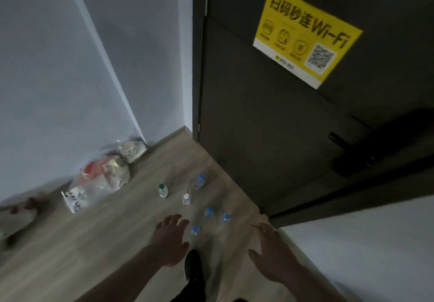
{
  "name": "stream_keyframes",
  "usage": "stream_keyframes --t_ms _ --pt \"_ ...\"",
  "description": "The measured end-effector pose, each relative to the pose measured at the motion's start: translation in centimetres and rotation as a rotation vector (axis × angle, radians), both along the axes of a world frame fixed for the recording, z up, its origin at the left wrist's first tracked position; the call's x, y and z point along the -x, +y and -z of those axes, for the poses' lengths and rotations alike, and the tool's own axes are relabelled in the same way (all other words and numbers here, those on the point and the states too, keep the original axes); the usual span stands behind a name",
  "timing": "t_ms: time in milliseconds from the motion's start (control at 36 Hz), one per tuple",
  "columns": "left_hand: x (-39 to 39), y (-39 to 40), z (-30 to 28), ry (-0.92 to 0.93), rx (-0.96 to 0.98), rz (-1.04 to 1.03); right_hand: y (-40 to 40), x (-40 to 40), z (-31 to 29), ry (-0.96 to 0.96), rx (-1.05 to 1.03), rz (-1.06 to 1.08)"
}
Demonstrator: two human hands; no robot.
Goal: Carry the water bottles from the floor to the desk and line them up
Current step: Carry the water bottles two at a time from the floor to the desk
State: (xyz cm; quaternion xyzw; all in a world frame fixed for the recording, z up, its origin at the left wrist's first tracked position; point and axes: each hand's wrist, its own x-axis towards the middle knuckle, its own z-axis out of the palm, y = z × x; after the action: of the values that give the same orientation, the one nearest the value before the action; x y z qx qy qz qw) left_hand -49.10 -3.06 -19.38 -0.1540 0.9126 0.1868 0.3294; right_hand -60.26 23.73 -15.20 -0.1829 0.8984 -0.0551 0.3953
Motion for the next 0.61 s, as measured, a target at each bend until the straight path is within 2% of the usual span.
stream_keyframes --t_ms 222,611 --pt "4.4 -2.5 8.6 -0.216 0.021 -0.042 -3.2 6.8 8.2 -0.057 -0.064 -0.063" --pt "12.7 -0.5 30.1 -0.216 -0.079 -0.135 -5.9 14.7 32.7 -0.186 -0.176 -0.077"
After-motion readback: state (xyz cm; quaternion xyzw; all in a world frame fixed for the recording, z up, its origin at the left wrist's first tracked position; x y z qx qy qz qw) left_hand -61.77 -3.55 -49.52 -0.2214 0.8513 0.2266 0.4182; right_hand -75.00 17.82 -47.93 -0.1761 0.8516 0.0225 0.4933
